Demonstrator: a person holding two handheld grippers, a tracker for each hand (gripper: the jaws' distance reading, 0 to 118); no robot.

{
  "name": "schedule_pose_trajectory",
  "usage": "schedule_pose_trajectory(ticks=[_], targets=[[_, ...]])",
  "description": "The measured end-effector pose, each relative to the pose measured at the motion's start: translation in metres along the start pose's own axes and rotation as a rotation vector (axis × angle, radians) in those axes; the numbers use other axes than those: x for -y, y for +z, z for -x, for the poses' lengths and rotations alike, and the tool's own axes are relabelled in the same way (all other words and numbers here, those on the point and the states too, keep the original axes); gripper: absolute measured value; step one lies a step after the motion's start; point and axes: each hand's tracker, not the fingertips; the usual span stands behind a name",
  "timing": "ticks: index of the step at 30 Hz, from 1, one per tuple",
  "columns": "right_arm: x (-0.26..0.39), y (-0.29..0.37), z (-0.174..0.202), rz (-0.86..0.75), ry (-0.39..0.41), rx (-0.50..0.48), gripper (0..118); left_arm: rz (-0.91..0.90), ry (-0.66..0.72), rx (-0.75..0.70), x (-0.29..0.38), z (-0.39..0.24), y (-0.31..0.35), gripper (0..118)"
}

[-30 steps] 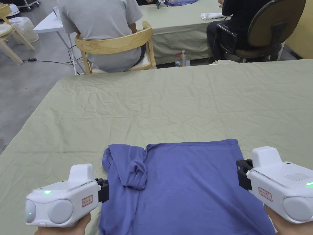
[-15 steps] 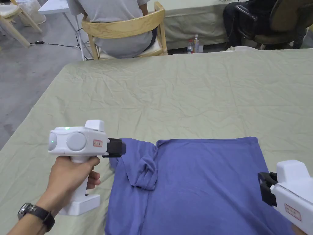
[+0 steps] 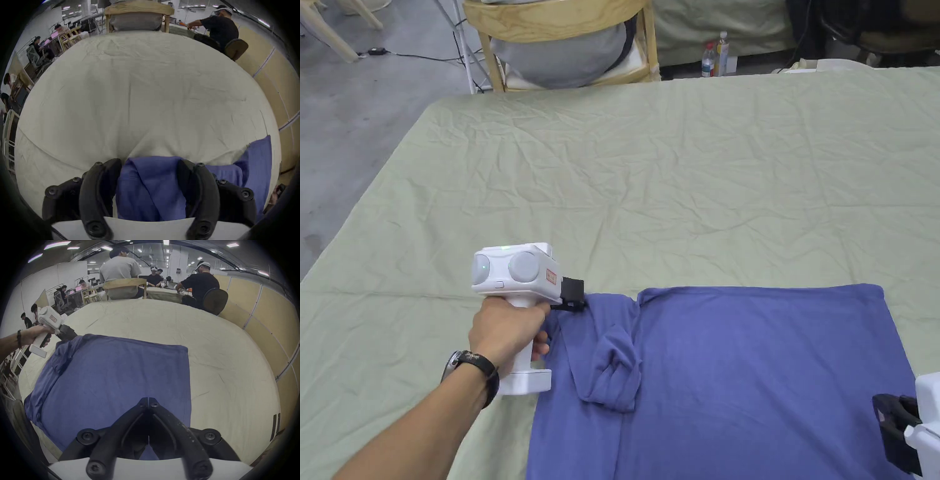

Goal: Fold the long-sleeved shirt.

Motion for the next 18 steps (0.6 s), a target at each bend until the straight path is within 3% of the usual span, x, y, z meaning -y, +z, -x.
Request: schedule_pose_trajectory(ticks=[3, 4, 5, 6, 13, 15, 17, 18], targets=[[0.001, -0.005, -0.001, 0.006, -0.003, 0.0, 1, 0.0, -0.033, -0.009, -0.001, -0.002, 0.009, 64], [0.001, -0.005, -0.001, 0.008, -0.003, -0.002, 1, -0.007, -0.045, -0.009, 0.001, -0.003, 0.012, 54], [0.001, -0.004, -0.001, 0.008, -0.003, -0.003, 1, -0.025, -0.052, -0.019, 0.003, -0.006, 0.018, 24], [0.002, -0.002, 0.0, 0.005, -0.002, -0.004, 1, -0.05, -0.074, -0.038, 0.001, -0.002, 0.022, 10], [-0.017, -0.003, -0.02, -0.014, -0.022, -0.026, 2, -0.034, -0.018, 0.017, 0.013, 0.005, 0.015, 9], [-0.04, -0.005, -0.032, -0.04, -0.01, -0.012, 24, -0.041, -0.015, 0.017, 0.014, 0.008, 0.009, 9], [-0.069, -0.016, -0.047, -0.04, 0.017, 0.001, 67, -0.046, -0.016, 0.015, 0.016, 0.008, 0.008, 9], [-0.081, -0.023, -0.054, -0.033, 0.029, 0.005, 67, -0.048, -0.017, 0.015, 0.014, 0.009, 0.006, 9]])
